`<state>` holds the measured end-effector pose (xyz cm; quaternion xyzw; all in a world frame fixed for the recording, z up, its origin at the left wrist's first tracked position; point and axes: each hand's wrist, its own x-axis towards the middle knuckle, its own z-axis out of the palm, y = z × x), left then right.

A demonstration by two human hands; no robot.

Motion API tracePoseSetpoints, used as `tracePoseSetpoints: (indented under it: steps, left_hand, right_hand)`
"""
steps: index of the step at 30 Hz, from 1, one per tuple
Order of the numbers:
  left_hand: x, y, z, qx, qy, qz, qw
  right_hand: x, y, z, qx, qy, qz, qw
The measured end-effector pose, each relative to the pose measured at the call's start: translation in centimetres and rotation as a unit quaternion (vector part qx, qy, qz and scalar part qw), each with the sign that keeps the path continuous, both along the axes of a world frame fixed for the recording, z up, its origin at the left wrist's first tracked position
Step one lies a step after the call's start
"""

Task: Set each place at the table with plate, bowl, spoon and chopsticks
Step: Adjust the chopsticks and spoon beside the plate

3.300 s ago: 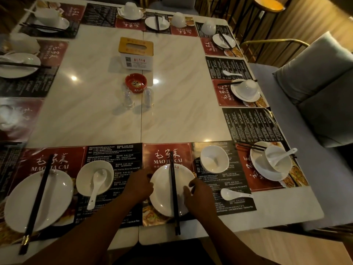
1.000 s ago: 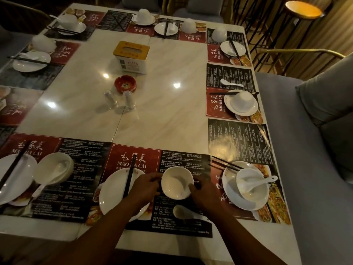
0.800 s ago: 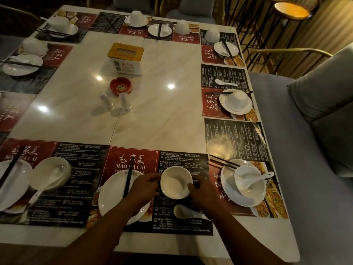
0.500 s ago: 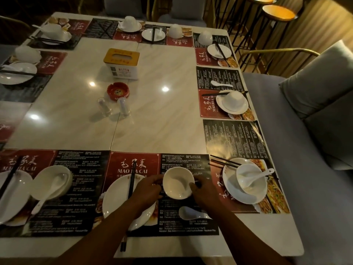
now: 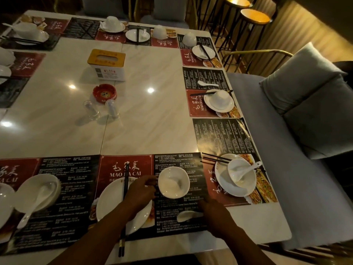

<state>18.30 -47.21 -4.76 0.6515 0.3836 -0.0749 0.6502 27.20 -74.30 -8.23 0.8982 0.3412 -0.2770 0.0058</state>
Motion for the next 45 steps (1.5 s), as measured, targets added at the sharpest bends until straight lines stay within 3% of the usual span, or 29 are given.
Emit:
tracePoseSetpoints:
  steps: [4, 9, 19, 35, 40, 45]
  left_hand:
    - [0.2, 0.6, 0.0, 0.014, 0.002, 0.013, 1.0]
    - [0.2, 0.8, 0.2, 0.017, 0.002, 0.024, 1.0]
    - [0.2, 0.5, 0.6, -0.001, 0.01, 0.025, 1.0]
    - [-0.2, 1.6, 0.7, 0.015, 0.008, 0.035, 0.999]
    - [-0.1, 1.4, 0.7, 0.017, 0.009, 0.021, 1.0]
    - [0.3, 1.1, 1.2, 0.023, 0.002, 0.005, 1.0]
  right_hand:
    - [0.3, 0.3, 4.3, 0.095, 0.124, -0.092, 0.983]
    - [0.0, 3.4, 9.2, 0.216, 0.202, -0.24, 0.925]
    - [-2.4, 7.8, 7.8, 0.251, 0.274, -0.408, 0.834]
    - [-1.2, 7.6, 5.3, 0.233, 0.266, -0.425, 0.833]
    - [-0.7, 7.5, 5.3, 0.215, 0.258, -0.407, 0.849]
    - [1.1, 6.9, 5.8, 0.226, 0.147, -0.389, 0.881]
